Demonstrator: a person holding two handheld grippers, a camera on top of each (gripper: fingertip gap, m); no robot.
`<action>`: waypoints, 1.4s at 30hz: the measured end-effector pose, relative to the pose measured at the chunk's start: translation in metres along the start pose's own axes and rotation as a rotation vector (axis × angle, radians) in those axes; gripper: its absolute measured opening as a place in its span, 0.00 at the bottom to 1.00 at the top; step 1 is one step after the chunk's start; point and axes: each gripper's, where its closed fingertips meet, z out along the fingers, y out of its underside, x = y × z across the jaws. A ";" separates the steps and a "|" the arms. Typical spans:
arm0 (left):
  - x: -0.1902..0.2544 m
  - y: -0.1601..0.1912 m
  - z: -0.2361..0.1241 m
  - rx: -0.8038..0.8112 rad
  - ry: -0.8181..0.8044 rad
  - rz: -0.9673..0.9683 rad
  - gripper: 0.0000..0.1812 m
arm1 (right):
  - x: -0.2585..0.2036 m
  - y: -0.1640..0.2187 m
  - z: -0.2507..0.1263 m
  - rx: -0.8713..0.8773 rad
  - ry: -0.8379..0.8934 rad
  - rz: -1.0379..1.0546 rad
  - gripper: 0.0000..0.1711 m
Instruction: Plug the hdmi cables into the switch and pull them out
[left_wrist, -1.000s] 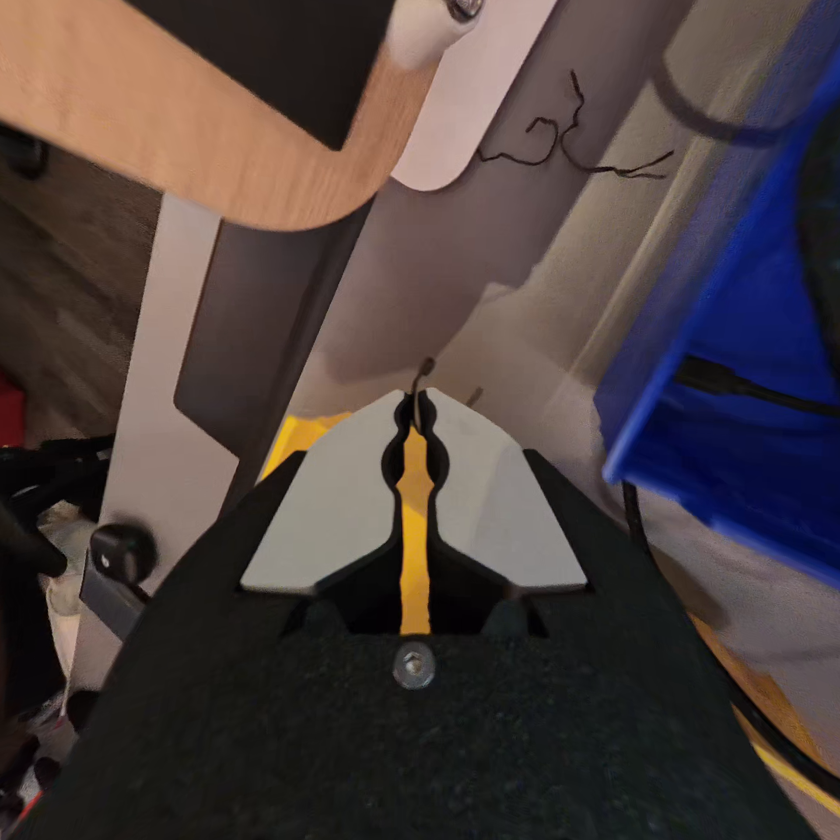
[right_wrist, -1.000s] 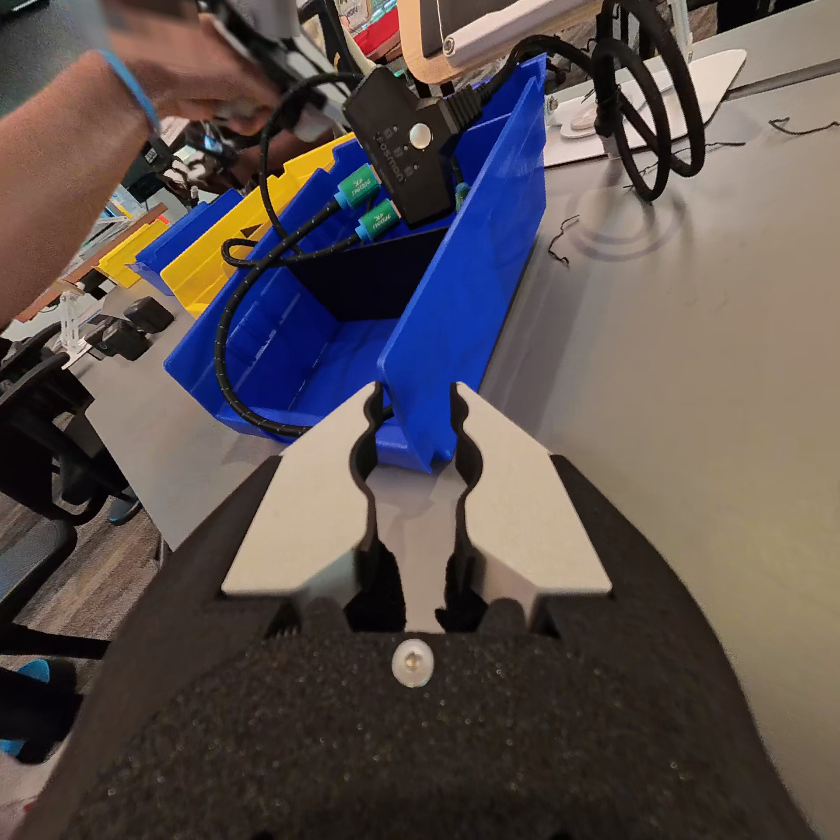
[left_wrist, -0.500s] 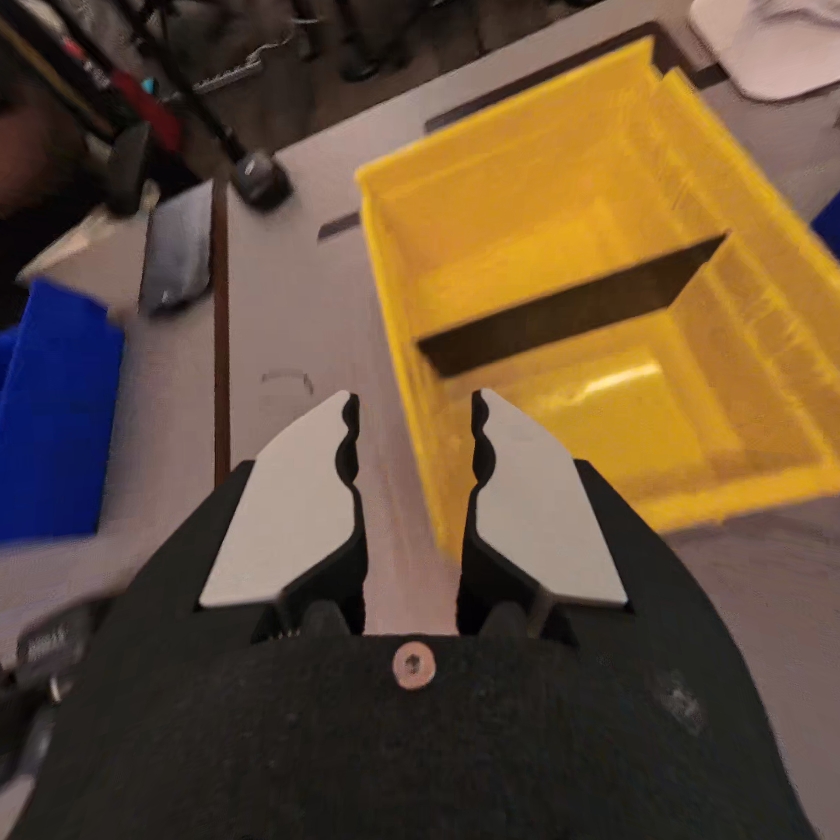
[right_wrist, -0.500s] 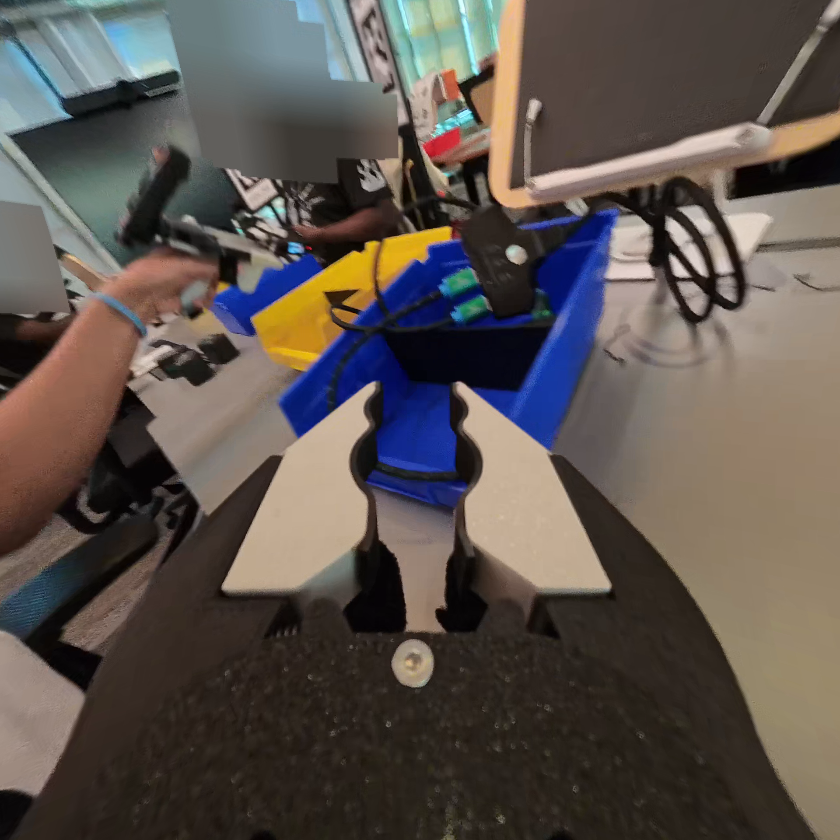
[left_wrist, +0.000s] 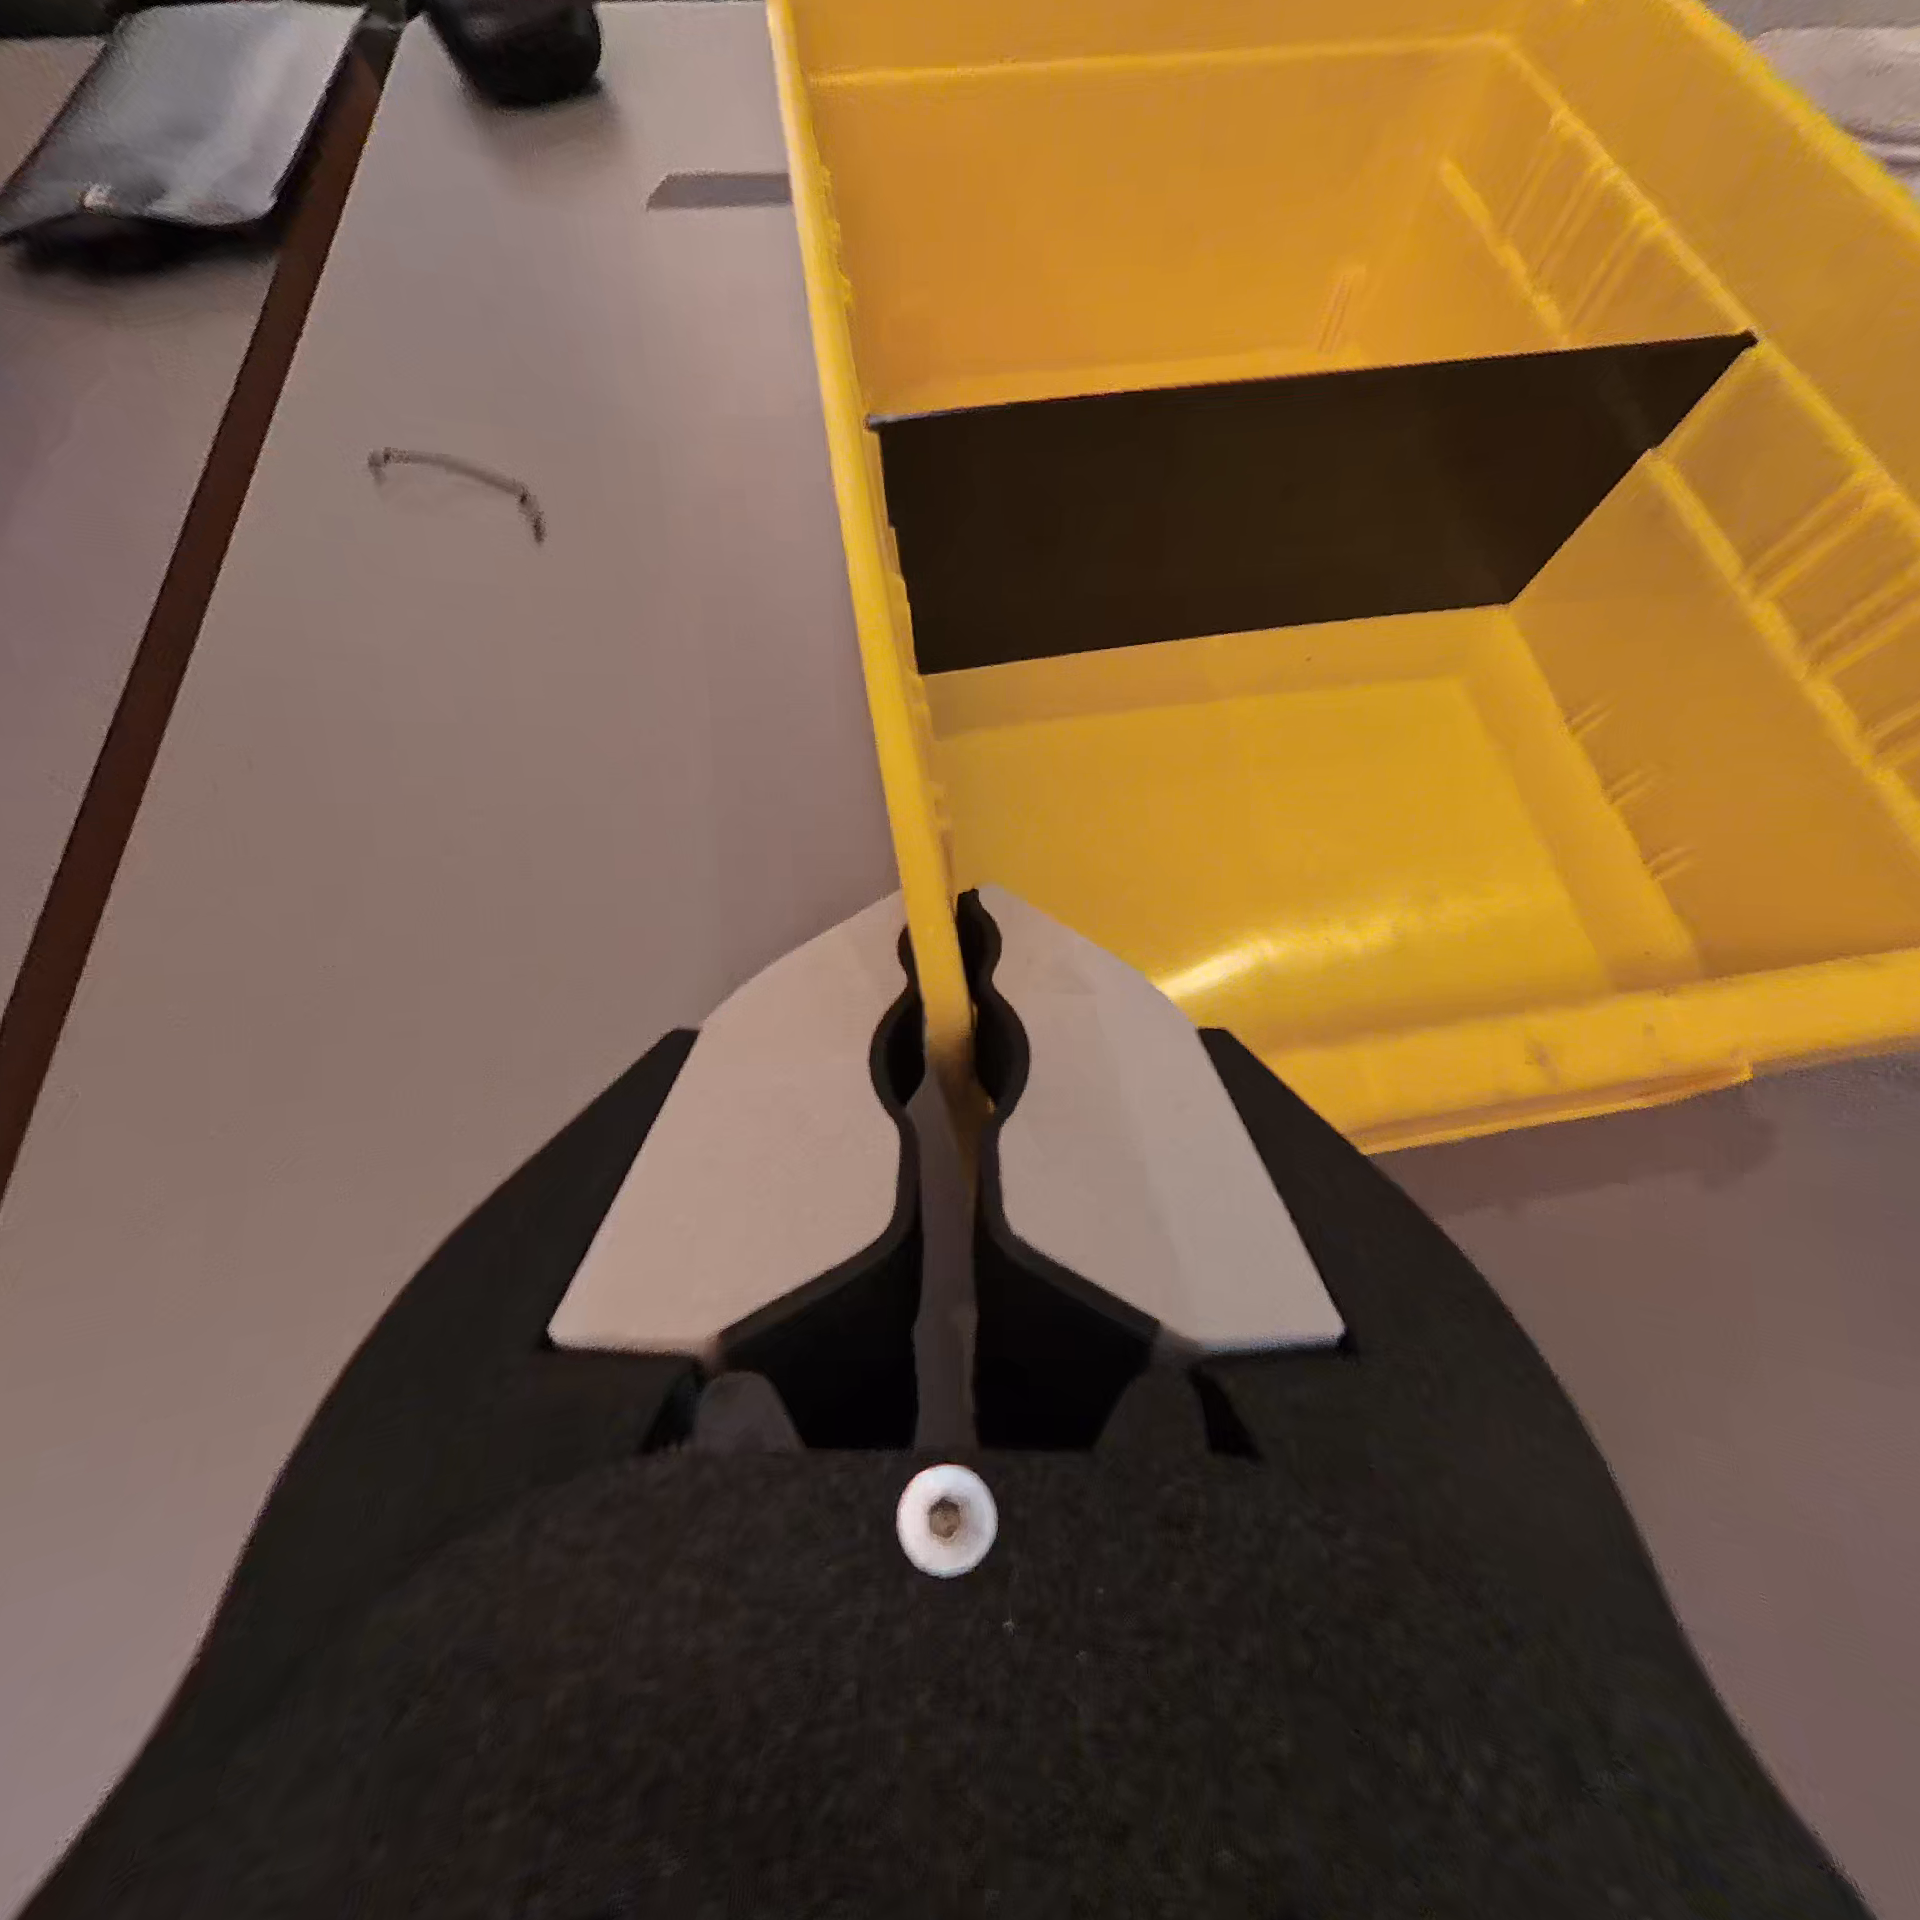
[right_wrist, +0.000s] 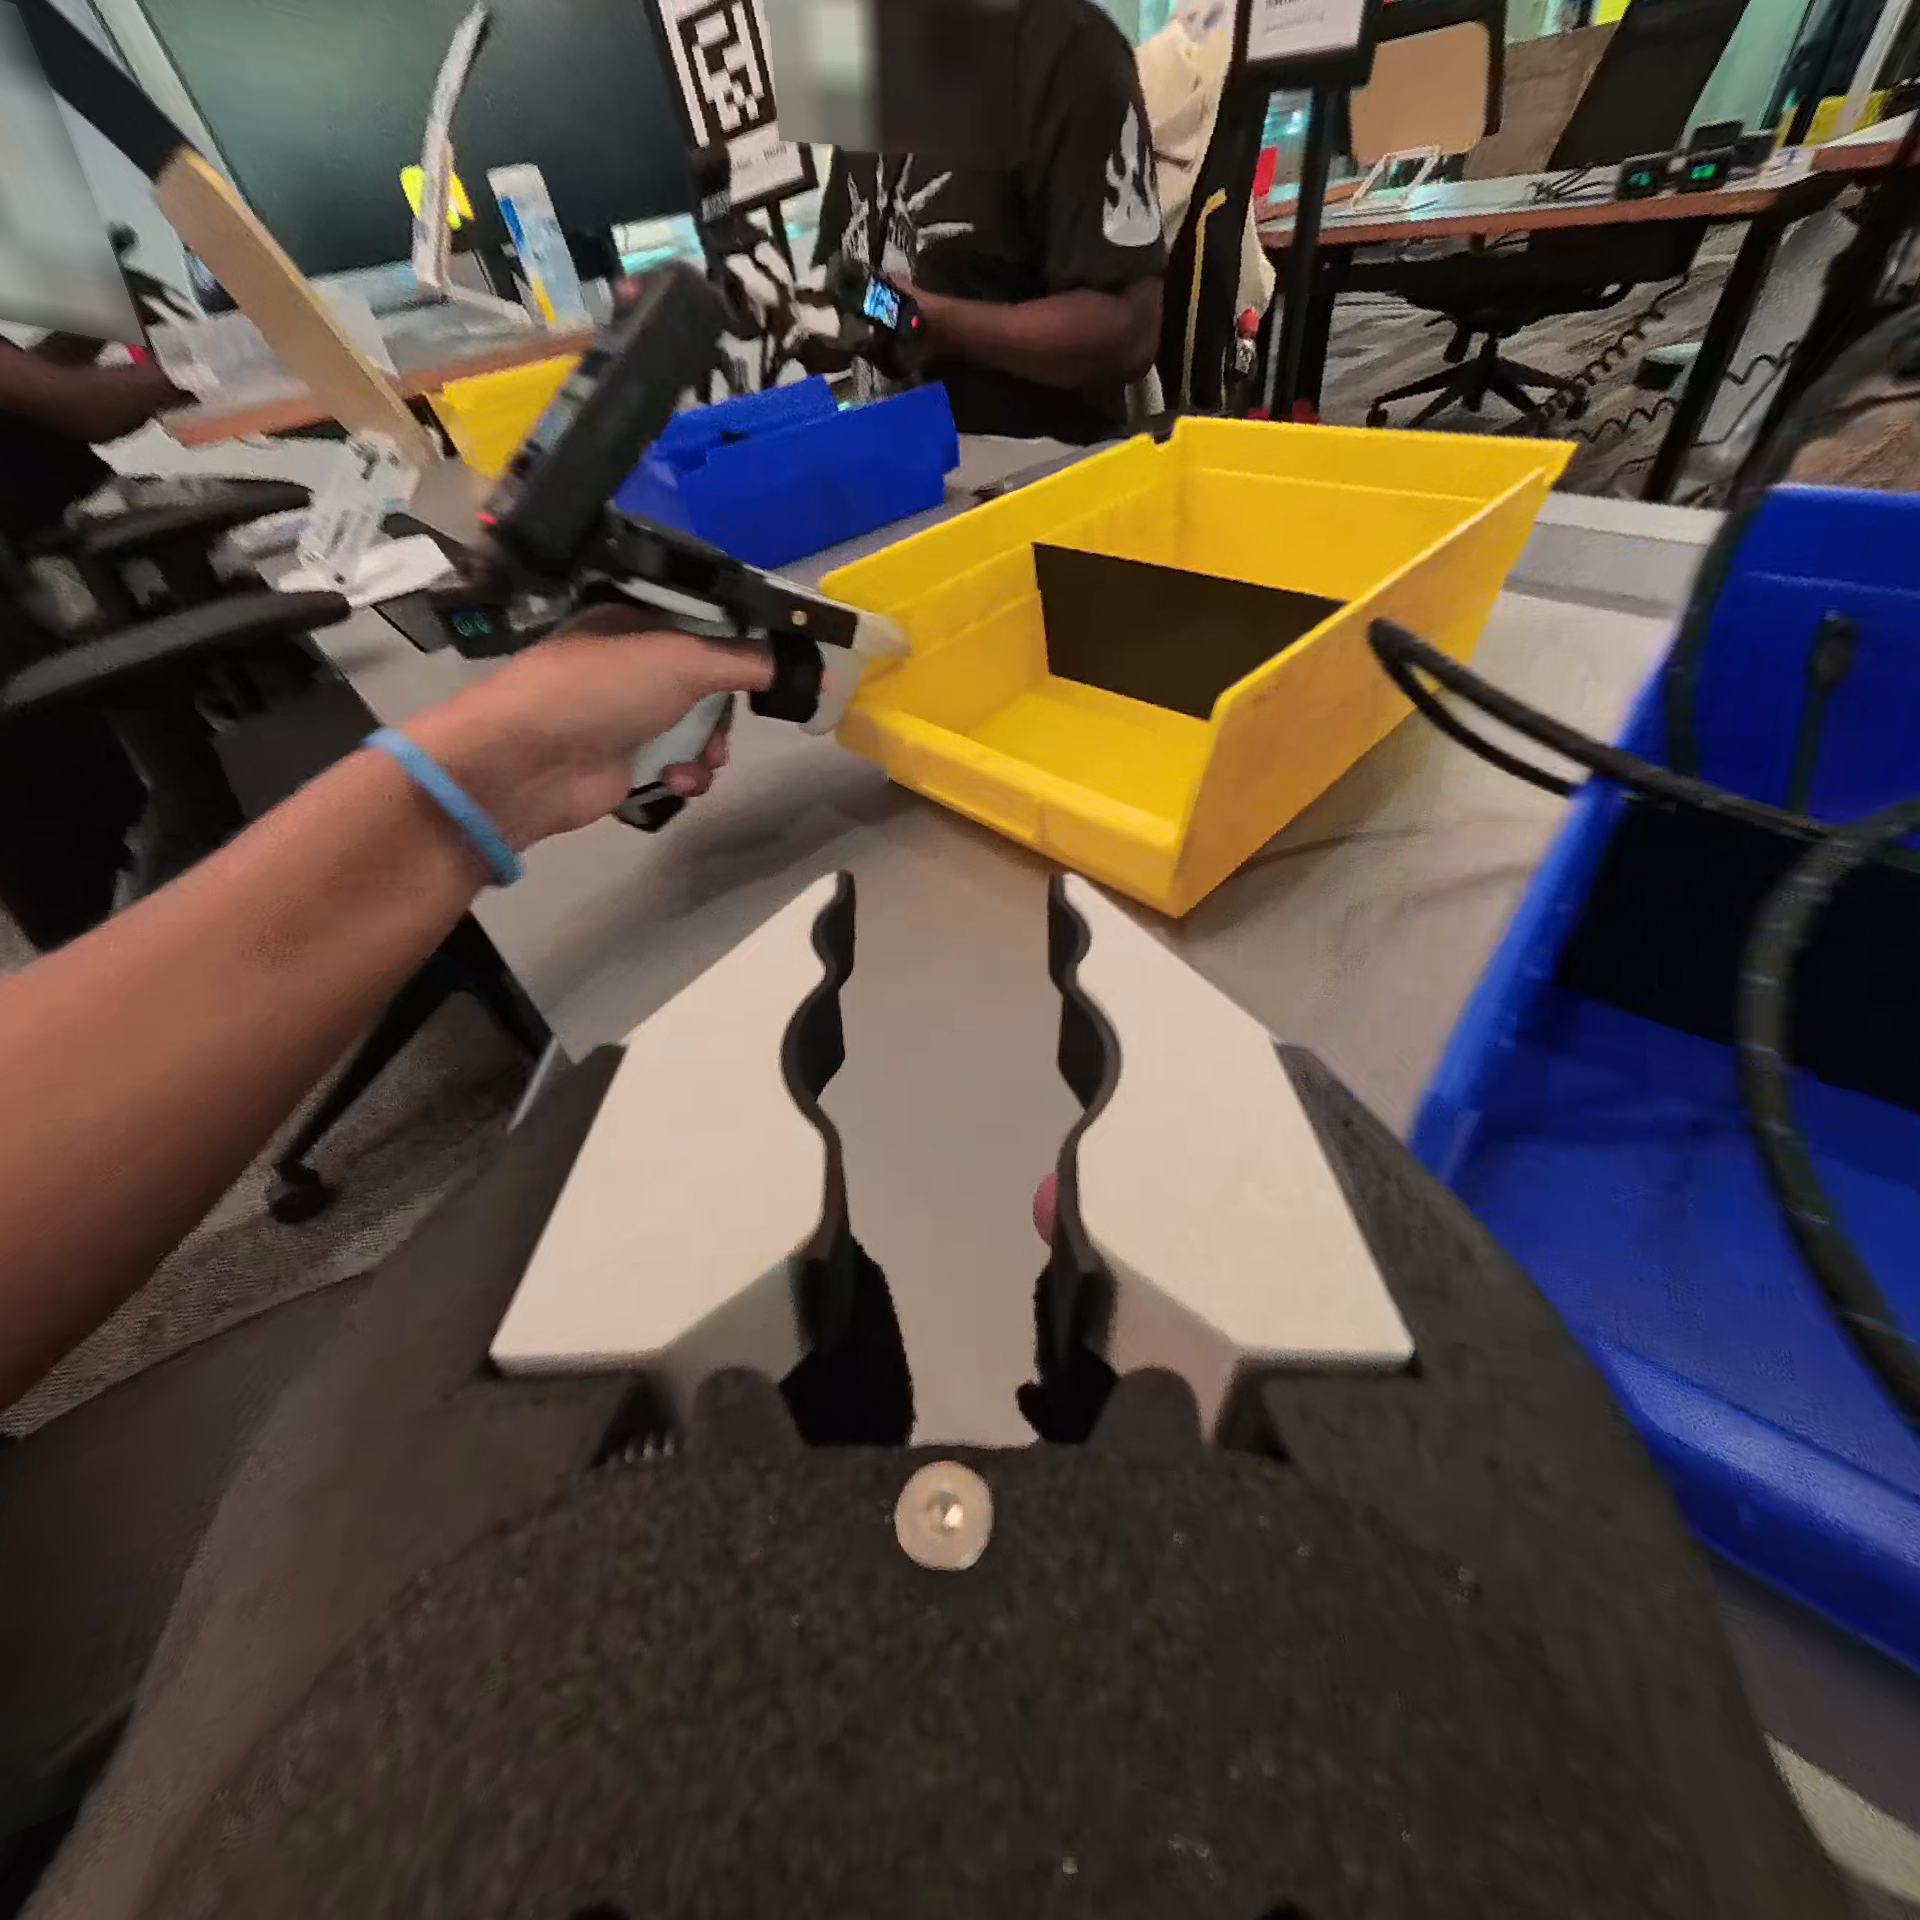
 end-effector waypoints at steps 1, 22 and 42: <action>0.000 0.009 -0.014 0.008 -0.013 -0.031 0.02 | -0.004 0.006 0.012 -0.017 0.014 -0.011 0.21; 0.097 -0.024 -0.206 0.366 -0.277 0.024 0.02 | 0.038 -0.057 0.002 0.072 0.382 -0.199 0.03; 0.617 -0.097 -0.014 0.315 0.322 0.255 0.05 | 0.438 -0.035 -0.378 -0.009 1.041 0.055 0.01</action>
